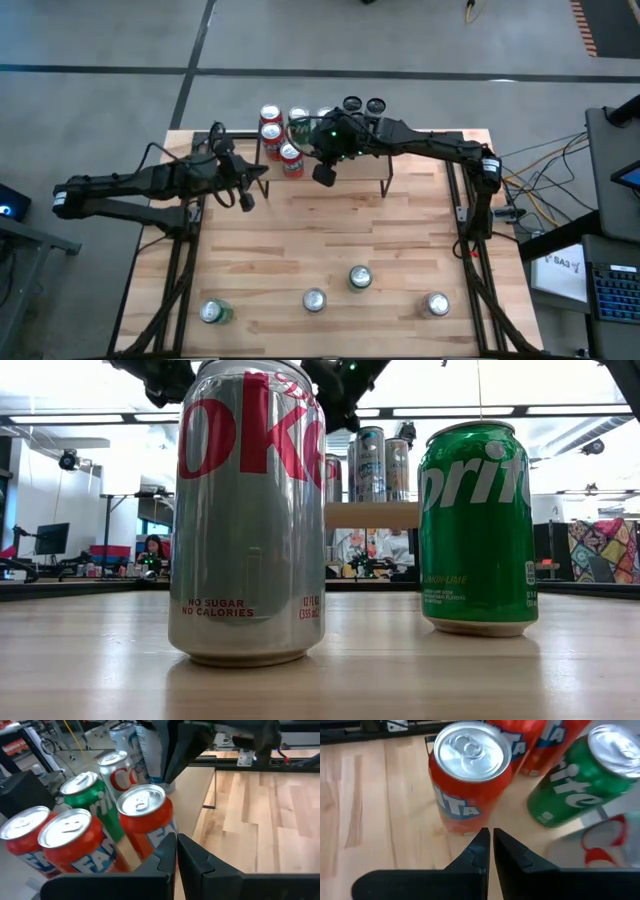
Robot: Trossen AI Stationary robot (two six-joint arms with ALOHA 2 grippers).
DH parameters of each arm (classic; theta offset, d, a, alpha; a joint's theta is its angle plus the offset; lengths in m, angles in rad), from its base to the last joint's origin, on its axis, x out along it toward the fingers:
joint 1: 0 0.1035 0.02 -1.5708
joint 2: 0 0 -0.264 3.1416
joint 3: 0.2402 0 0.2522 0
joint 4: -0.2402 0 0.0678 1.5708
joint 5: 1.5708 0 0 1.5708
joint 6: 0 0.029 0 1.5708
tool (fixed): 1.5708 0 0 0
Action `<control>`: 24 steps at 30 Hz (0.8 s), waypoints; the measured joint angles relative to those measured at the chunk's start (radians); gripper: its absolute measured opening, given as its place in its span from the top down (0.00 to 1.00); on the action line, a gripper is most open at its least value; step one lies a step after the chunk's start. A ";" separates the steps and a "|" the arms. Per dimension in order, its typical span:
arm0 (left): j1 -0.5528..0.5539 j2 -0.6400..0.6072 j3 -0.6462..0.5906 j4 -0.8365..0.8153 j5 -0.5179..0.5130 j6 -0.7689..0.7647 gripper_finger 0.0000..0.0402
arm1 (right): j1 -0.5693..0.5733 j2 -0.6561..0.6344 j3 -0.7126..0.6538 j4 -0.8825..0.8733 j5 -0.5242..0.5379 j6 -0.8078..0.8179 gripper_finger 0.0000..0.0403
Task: Place canned beverage on shelf
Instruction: Adjust the orange soda cans
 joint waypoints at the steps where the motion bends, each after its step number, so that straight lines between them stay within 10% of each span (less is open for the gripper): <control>1: -0.005 0.002 0.000 -0.001 0.000 -0.009 1.00 | 0.000 0.005 -0.004 0.005 -0.001 0.000 0.97; 24: -0.019 0.008 -0.006 -0.007 -0.003 -0.065 1.00 | 0.021 0.030 -0.007 0.143 -0.003 -0.011 0.97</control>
